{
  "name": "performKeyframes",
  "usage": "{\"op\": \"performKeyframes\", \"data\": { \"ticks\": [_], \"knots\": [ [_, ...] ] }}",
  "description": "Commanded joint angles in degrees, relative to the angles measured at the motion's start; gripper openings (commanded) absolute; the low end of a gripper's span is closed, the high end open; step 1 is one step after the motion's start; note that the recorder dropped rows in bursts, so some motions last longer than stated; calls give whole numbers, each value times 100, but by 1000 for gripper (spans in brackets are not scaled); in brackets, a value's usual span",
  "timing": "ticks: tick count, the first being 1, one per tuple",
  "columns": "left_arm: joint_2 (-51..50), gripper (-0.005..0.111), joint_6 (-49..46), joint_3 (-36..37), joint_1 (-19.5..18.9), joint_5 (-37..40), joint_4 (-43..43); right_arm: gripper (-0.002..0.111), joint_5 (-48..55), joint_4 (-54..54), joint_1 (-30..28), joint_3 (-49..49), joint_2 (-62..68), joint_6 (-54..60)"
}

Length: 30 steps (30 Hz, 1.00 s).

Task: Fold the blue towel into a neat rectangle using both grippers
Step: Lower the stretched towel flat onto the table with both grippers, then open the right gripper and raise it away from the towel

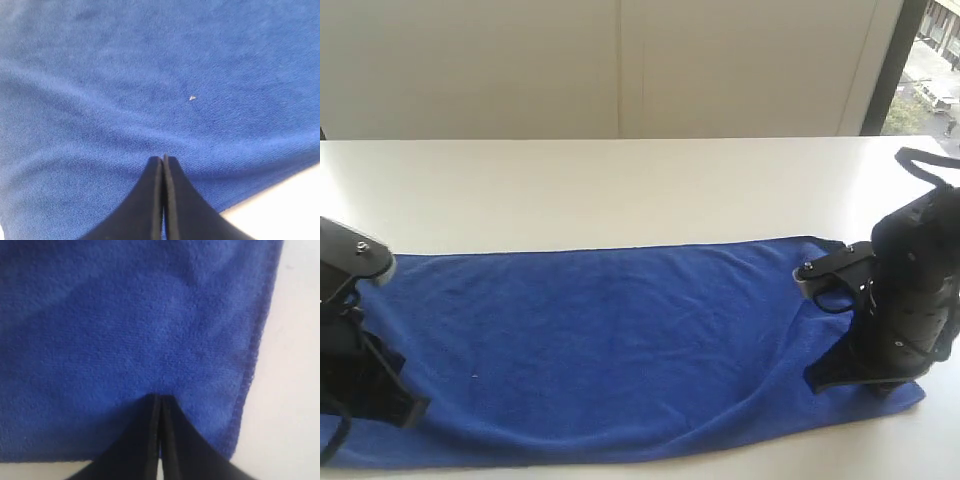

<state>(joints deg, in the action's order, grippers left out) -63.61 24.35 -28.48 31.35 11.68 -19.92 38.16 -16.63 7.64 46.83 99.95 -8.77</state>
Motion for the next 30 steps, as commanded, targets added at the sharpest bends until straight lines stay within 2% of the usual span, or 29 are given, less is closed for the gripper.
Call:
{"op": "performKeyframes", "data": {
  "ticks": [1, 8, 17, 25, 28, 30],
  "knots": [
    [632, 0, 27, 239, 39, -196, 43, 0, 302, -207, -27, -29, 192, -190],
    [822, 0, 27, 239, 39, -259, 43, 0, 1378, -387, -27, -29, 215, -362],
    [822, 0, 27, 239, 39, -269, 43, 0, 1758, -565, -27, -17, 188, -439],
    [822, 0, 106, 239, 39, -263, 43, 0, 523, -969, -27, 416, -558, -745],
    [822, 0, 193, 239, 39, -263, 43, 0, -88, -1546, -95, 719, -556, -1332],
    [822, 0, 290, 239, 39, -212, 69, 0, -486, -1463, -252, 1022, -392, -1316]
  ]
}}
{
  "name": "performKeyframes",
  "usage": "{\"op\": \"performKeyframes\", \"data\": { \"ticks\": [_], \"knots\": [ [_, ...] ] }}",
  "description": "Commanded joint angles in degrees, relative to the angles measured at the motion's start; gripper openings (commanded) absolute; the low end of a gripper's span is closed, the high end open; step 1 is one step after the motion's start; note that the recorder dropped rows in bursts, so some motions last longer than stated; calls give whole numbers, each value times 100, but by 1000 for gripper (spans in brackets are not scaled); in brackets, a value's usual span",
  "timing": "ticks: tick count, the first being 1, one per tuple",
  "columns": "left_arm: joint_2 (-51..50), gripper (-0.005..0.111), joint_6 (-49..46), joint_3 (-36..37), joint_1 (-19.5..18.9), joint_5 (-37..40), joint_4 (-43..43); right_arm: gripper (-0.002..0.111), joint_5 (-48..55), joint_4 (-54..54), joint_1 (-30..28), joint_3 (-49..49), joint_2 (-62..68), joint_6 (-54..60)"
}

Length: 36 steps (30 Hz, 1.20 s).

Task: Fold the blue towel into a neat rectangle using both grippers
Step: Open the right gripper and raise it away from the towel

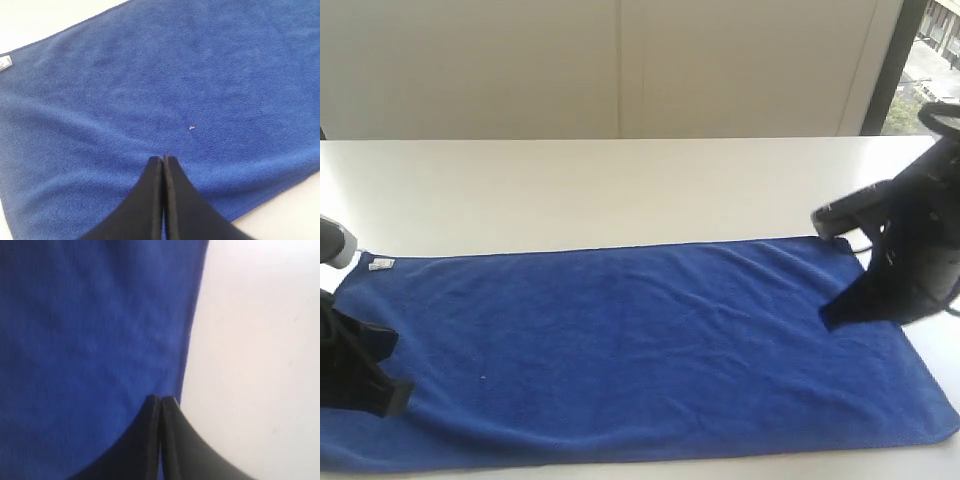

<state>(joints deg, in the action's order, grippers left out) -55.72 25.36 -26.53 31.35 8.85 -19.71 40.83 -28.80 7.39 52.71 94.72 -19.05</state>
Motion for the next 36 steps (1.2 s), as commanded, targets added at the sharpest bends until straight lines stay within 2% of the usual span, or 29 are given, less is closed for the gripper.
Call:
{"op": "performKeyframes", "data": {
  "ticks": [1, 5, 8, 11, 15, 21, 24, 27, 36],
  "knots": [
    [33, 0, 199, 43, 39, 112, 48, 0, -982, -179, -338, 604, 259, -195],
    [33, 0, 199, 43, 39, 199, 130, 0, -1306, 460, -780, 1434, 956, 540],
    [33, 0, 199, 43, 39, 129, 130, 0, -1001, 1861, -1022, 2126, 1612, 1905],
    [33, 0, 186, 43, 39, 16, 130, 0, -900, 2647, -1102, 2782, 2360, 2767],
    [33, 0, 186, 43, 39, -29, 130, 0, -858, 2647, -1104, 3444, 3108, 2767],
    [33, 0, 171, 43, 39, -101, 130, 0, -884, 2595, -1152, 3973, 3573, 2767],
    [33, 0, 146, 43, 39, -179, 130, 0, -751, 2444, -1261, 4078, 3735, 2725],
    [33, 0, 139, 43, 39, -192, 106, 0, -667, 1872, -1429, 4078, 3769, 2217],
    [33, 0, 139, 43, 39, -280, -106, 0, -613, 1849, -1608, 4151, 3763, 2304]
  ]
}}
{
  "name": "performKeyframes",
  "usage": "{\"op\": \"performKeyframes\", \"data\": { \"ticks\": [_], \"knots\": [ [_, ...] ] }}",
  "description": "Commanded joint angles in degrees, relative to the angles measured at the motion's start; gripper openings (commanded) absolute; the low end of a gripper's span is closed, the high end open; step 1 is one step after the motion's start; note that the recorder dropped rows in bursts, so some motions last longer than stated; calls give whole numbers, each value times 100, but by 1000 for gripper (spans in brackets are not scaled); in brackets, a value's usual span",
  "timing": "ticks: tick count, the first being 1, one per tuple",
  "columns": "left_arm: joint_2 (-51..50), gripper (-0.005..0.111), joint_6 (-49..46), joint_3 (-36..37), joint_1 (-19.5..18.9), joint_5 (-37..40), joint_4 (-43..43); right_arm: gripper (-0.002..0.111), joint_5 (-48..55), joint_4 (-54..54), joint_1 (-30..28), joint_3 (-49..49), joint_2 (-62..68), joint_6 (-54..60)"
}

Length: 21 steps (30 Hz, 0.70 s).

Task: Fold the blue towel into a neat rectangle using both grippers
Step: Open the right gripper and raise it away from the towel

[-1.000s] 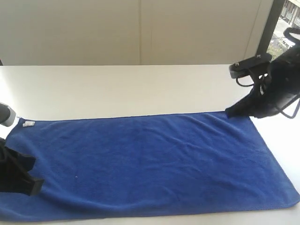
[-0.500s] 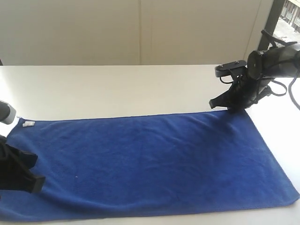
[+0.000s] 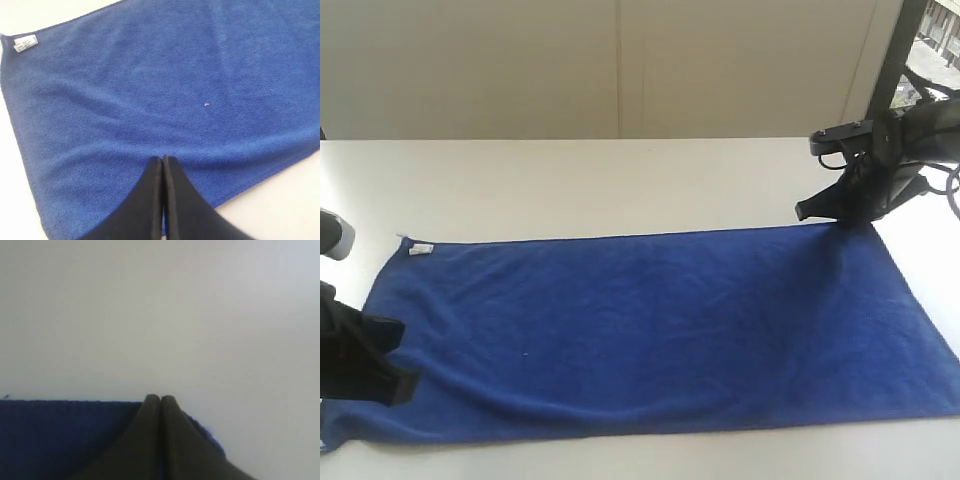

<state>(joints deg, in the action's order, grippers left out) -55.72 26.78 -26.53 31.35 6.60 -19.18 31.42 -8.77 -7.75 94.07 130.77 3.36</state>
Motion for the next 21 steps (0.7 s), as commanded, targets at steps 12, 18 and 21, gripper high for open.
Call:
{"op": "performKeyframes", "data": {
  "ticks": [12, 18, 21],
  "knots": [
    [44, 0, 64, -319, 39, 2298, -68, 0, 1218, 1243, -69, 101, -1581, 1431],
    [107, 0, 161, -522, 39, 3353, -68, 0, 1418, 3167, 480, -268, -2111, 2615],
    [38, 0, 183, -399, 39, 2802, 99, 0, 1430, 3250, 1263, -503, -2027, 2797]
  ]
}}
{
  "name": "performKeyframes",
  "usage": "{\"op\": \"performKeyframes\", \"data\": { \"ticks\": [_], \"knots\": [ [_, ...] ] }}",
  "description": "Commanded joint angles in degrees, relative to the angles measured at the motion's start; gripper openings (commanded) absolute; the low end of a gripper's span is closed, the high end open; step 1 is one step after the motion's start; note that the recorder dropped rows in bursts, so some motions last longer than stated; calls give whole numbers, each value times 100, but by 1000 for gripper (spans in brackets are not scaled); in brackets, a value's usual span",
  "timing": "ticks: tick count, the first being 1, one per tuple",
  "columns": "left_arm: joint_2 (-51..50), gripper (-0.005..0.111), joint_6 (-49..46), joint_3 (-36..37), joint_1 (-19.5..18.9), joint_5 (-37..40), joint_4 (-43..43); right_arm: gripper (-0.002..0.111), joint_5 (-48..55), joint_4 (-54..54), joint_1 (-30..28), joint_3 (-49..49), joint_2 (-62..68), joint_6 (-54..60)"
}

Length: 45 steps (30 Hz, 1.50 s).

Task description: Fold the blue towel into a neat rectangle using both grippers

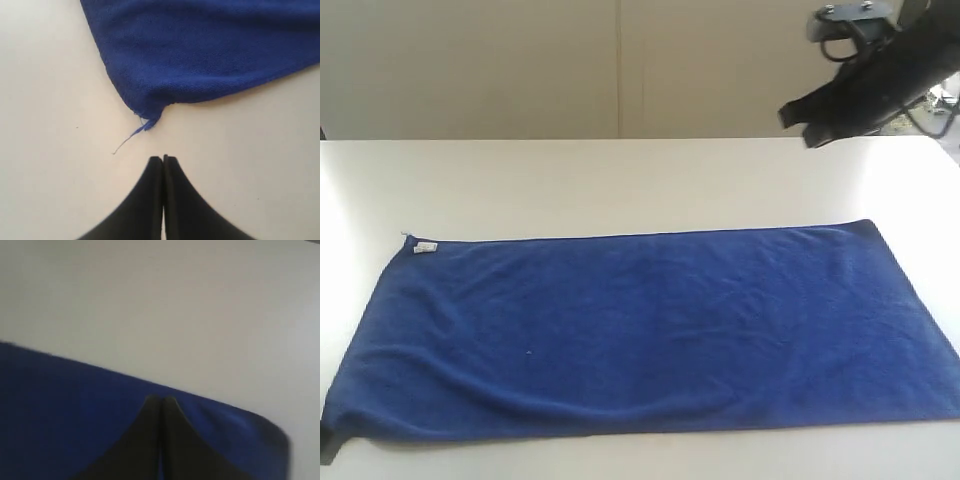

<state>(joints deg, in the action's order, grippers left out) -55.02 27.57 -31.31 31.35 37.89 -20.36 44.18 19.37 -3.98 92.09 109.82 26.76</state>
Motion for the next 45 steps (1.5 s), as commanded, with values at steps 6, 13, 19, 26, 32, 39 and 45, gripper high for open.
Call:
{"op": "performKeyframes", "data": {
  "ticks": [6, 13, 19, 26, 32, 39, 45],
  "knots": [
    [-373, 0, 466, 493, 39, -1050, 81, 0, -447, 436, 2410, -425, 597, 497],
    [-1196, 0, 2145, 727, -189, -1922, -1655, 0, -685, 436, 2940, -425, 1113, 473],
    [-2154, 0, 2748, 715, -771, -2941, -2375, 0, -308, 144, 2865, -425, 1119, 473],
    [-2986, 0, 2748, 648, -1129, -3342, -2655, 0, -184, -33, 2804, -425, 1082, 449],
    [-3035, 0, 2800, 648, -1129, -2489, -2641, 0, -126, -176, 2795, -425, 1075, 449],
    [-2973, 0, 2774, 648, -1129, -1845, -2641, 0, -137, -359, 2795, -425, 1060, 397],
    [-2804, 0, 2774, 648, -1129, -1817, -2629, 0, -161, -370, 2795, -425, 1060, 397]
  ]
}}
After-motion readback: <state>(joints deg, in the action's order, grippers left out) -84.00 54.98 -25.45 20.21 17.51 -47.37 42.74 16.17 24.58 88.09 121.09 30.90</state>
